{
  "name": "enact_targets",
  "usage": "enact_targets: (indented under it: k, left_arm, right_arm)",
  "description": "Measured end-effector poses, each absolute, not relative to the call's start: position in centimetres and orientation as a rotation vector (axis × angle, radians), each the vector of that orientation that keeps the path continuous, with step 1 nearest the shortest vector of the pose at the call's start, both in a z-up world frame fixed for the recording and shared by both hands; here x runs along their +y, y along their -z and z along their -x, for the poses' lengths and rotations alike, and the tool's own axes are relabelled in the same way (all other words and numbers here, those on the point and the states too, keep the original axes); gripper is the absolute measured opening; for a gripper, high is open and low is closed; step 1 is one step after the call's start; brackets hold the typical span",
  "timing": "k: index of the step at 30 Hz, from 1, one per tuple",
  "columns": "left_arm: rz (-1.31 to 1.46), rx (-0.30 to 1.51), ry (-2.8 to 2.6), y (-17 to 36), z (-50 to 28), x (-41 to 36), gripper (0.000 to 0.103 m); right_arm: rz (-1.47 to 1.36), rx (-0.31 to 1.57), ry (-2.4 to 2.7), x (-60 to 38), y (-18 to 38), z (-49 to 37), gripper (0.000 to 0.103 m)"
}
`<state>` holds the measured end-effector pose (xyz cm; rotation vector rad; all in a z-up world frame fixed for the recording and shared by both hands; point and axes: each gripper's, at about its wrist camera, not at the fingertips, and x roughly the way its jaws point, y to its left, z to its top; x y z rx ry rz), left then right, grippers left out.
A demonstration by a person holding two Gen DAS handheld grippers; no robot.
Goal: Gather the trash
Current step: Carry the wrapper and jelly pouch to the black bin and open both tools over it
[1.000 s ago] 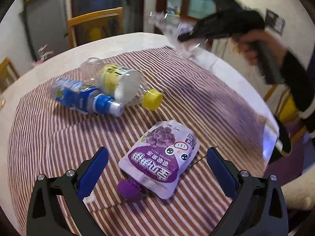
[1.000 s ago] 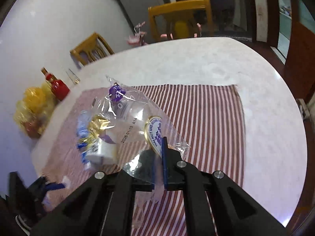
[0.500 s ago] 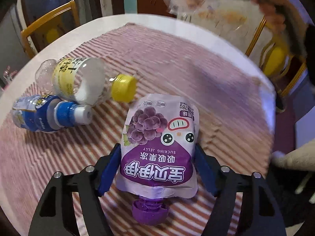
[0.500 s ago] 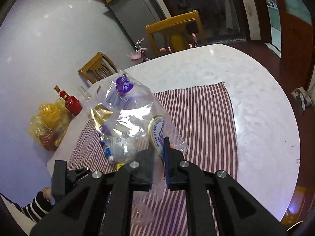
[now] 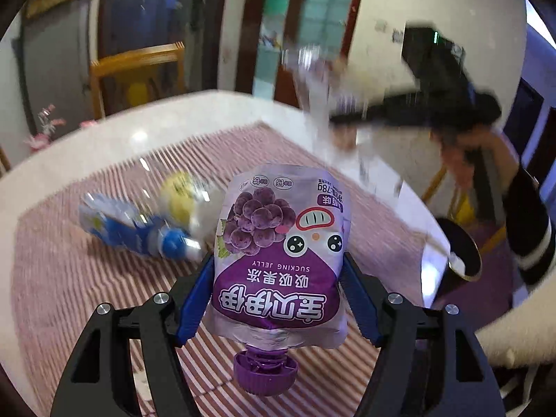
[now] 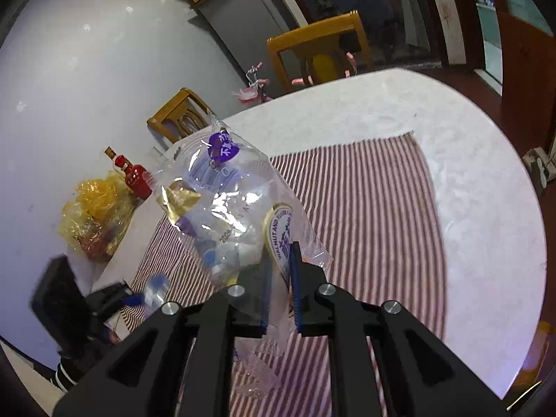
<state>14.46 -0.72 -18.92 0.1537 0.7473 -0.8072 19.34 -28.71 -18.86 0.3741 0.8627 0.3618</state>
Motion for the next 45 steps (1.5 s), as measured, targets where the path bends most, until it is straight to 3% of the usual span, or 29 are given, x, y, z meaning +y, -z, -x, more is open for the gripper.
enact_targets:
  k: [11,23,31,36,45]
  left_arm:
    - [-0.144,0.535,0.821,11.1,-11.2,-3.2,0.07]
    - [-0.17,0.457,0.887,8.6,-8.7,-5.5,0.07]
    - [-0.213,0.441,0.99,8.5,-7.3,-9.4,0.07]
    - [-0.239,0.427,1.102,8.9,-6.2,-14.1,0.07]
    - [-0.293,0.444,1.256,9.9,-4.0,-21.8,0.071]
  right_arm:
    - [-0.381,0.868,-0.353,-27.5,18.6,-17.7,0.012]
    - [-0.401,0.84,-0.271,-29.9,17.8,-14.5,0.012]
    - [-0.495,0.769,-0.044,-38.1,17.8,-7.0,0.012]
    - [-0.574,0.794,0.234,-45.6,20.9,0.9,0.012]
    - [-0.719,0.975,0.72,-55.1,32.5,12.7,0.014]
